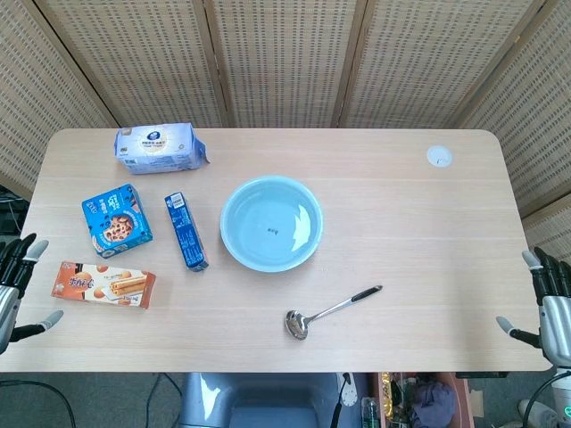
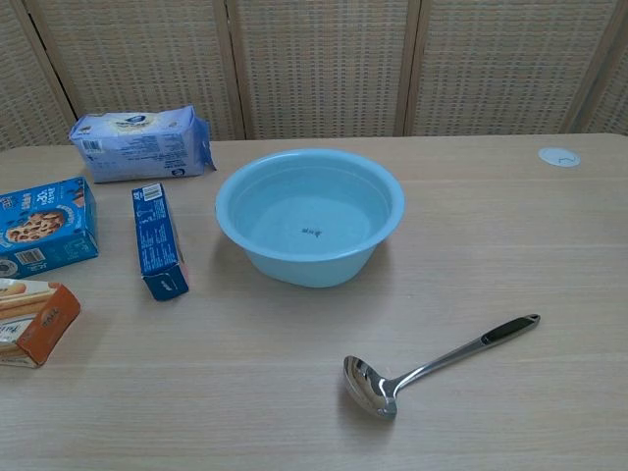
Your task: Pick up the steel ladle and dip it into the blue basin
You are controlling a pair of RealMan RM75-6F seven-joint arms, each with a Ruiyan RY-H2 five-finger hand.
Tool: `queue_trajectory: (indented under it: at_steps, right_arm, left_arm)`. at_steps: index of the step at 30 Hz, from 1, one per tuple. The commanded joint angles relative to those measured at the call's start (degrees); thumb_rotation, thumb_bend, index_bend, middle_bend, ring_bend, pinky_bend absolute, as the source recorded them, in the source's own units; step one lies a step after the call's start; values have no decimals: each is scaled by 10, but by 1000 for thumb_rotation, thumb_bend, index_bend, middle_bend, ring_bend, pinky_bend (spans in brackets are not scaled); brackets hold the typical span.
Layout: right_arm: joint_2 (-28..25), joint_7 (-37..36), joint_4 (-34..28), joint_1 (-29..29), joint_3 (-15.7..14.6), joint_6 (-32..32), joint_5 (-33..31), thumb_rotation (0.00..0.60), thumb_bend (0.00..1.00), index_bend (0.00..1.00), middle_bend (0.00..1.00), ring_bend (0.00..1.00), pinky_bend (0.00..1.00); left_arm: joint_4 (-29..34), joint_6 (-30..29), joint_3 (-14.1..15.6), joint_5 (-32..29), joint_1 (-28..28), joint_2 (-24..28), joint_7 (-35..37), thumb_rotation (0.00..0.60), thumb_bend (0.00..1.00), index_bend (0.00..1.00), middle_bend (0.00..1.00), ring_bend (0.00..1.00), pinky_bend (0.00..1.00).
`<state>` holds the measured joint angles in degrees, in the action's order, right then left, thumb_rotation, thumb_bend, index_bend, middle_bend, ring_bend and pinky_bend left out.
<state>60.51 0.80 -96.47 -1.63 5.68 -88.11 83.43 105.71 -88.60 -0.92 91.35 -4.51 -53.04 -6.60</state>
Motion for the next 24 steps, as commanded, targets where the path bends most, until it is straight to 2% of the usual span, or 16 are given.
queue_trajectory:
  at_steps: [1,8,9,11,13,15,16,19,24]
  right_arm:
    - [0,1,-1,0,0,1,0,600,0,0,0,0,0]
    - [4,7,-5,-6,0,12,-1,600,0,0,26,20,2]
    - [6,9,-4,-10,1,13,2,600,0,0,76,74,49]
    - [13,18,0,-22,2,22,13,600,0,0,210,223,267]
    - [14,30,6,-46,-4,59,30,600,0,0,391,410,636]
    - [13,40,14,-71,-9,96,49,600,0,0,541,547,831]
    - [13,45,22,-92,-12,126,62,600,0,0,618,610,895]
    - [22,65,46,-133,-19,183,86,600,0,0,724,680,962]
    - [55,62,88,-197,-39,268,132,600,8,44,772,710,1000]
  left_arm:
    - [0,-1,-1,-1,0,1,2,600,0,0,0,0,0]
    - [-2,4,-3,-8,-1,0,-1,600,0,0,0,0,0]
    - [-2,7,-4,-11,-2,-1,-2,600,0,0,0,0,0]
    - [-2,9,-7,-16,-4,-2,-4,600,0,0,0,0,0]
    - [-2,10,-11,-20,-6,-5,-8,600,0,0,0,0,0]
    - [-1,11,-13,-23,-7,-6,-10,600,0,0,0,0,0]
    - [-2,12,-15,-25,-9,-8,-13,600,0,0,0,0,0]
    - [-1,20,-19,-37,-13,-11,-21,600,0,0,0,0,0]
    - [0,39,-29,-63,-23,-13,-22,600,0,0,0,0,0]
